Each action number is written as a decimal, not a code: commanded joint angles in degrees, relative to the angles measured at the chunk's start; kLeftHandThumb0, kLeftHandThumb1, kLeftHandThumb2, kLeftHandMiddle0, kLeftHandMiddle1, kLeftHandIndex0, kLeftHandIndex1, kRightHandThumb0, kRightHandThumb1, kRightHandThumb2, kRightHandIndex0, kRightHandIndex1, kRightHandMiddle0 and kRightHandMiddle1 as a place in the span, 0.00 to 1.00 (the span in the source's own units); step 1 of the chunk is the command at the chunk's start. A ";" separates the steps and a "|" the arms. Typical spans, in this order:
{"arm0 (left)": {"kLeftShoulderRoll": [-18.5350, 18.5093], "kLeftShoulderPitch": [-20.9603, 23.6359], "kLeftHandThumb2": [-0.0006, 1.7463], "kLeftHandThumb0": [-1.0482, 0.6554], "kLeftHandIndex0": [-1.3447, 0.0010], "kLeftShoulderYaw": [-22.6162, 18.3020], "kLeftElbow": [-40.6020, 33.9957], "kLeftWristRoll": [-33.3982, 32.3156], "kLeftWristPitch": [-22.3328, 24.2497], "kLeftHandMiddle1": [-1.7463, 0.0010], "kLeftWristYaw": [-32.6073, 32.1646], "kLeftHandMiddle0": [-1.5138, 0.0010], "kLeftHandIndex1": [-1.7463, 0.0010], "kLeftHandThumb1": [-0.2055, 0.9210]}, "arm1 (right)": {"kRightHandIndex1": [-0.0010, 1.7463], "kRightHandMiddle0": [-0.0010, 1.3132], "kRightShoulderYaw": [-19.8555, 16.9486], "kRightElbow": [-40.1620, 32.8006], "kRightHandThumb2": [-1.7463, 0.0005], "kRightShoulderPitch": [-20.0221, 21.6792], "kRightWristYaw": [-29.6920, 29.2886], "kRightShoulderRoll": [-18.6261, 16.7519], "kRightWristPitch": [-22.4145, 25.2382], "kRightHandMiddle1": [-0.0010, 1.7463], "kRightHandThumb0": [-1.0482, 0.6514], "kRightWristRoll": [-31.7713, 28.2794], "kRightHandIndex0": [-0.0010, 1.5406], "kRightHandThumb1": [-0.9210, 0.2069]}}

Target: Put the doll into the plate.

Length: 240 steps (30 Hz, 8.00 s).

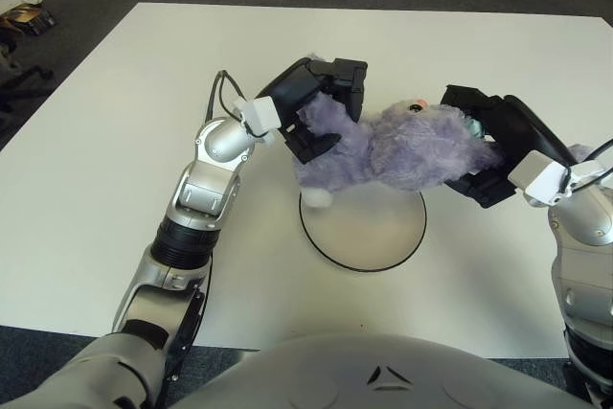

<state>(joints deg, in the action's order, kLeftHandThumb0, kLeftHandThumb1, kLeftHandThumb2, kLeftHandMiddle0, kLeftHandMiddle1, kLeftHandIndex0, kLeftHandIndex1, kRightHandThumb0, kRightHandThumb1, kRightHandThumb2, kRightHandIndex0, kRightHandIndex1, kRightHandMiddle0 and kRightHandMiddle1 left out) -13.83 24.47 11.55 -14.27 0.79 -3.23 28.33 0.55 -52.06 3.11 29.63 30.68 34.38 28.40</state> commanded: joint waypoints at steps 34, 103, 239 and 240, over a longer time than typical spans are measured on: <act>-1.63 2.26 0.79 0.61 0.41 -1.05 6.68 2.40 -10.84 0.00 -0.61 0.54 0.25 0.31 | 0.52 0.00 1.61 -4.20 0.32 4.13 7.26 4.23 9.75 0.73 0.38 3.66 0.05 0.74; -4.67 6.77 0.55 0.21 1.00 -6.27 15.41 1.52 -7.28 0.52 -2.46 0.92 0.33 0.39 | 0.49 0.00 -5.20 -4.99 0.40 0.08 -1.44 3.25 4.50 0.64 0.26 3.22 0.06 0.68; 14.21 4.51 0.83 0.61 0.58 -15.43 48.29 -3.93 -17.12 0.00 -25.27 0.62 0.00 0.37 | 0.91 0.44 -21.74 47.63 0.12 9.78 -37.92 -23.29 -16.70 1.00 0.61 -34.61 0.53 0.74; 14.33 4.59 0.83 0.61 0.58 -15.50 48.65 -4.13 -17.28 0.00 -25.00 0.62 0.00 0.37 | 0.90 0.45 -21.91 49.91 0.12 10.29 -38.50 -23.28 -19.10 1.00 0.61 -34.20 0.54 0.75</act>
<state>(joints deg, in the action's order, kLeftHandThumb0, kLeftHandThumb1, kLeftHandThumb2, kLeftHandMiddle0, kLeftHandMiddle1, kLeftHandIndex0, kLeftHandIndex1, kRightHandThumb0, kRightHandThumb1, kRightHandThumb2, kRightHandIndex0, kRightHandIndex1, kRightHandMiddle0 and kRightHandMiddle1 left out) 0.23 29.26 -3.65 33.24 -2.15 -19.49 2.28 -20.80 -7.27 11.89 -6.96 7.73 19.47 -6.90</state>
